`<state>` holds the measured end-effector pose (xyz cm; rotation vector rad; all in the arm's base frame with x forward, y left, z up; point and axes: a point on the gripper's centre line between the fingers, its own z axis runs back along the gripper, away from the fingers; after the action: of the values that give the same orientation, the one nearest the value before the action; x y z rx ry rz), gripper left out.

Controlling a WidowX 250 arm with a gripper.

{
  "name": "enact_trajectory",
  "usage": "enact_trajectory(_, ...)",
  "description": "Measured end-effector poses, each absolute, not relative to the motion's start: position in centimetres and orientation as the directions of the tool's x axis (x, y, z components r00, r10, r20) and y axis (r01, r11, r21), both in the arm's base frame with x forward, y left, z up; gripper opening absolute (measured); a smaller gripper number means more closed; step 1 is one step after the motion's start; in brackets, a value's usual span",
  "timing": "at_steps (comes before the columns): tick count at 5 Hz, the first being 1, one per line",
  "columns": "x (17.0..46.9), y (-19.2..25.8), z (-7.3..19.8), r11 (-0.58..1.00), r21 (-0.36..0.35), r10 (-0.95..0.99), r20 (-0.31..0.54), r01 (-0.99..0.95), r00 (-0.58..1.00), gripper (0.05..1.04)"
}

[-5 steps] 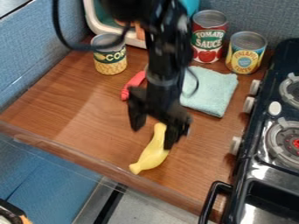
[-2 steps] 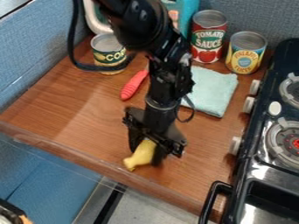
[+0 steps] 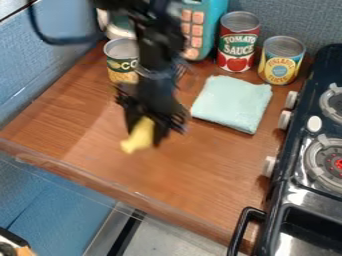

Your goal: Move the banana to the lower left side of the table

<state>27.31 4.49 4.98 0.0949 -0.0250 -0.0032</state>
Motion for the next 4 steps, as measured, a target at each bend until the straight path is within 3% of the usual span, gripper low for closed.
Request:
enact_trajectory(2, 25.9, 14.0, 2.4, 0.997, 0.07, 0.038, -0.024, -0.036, 0.999, 0.54)
enact_trajectory(4, 26.6, 17.8, 0.4, 0.992, 0.123, -0.005, -0.005, 0.006, 1.0, 0.54)
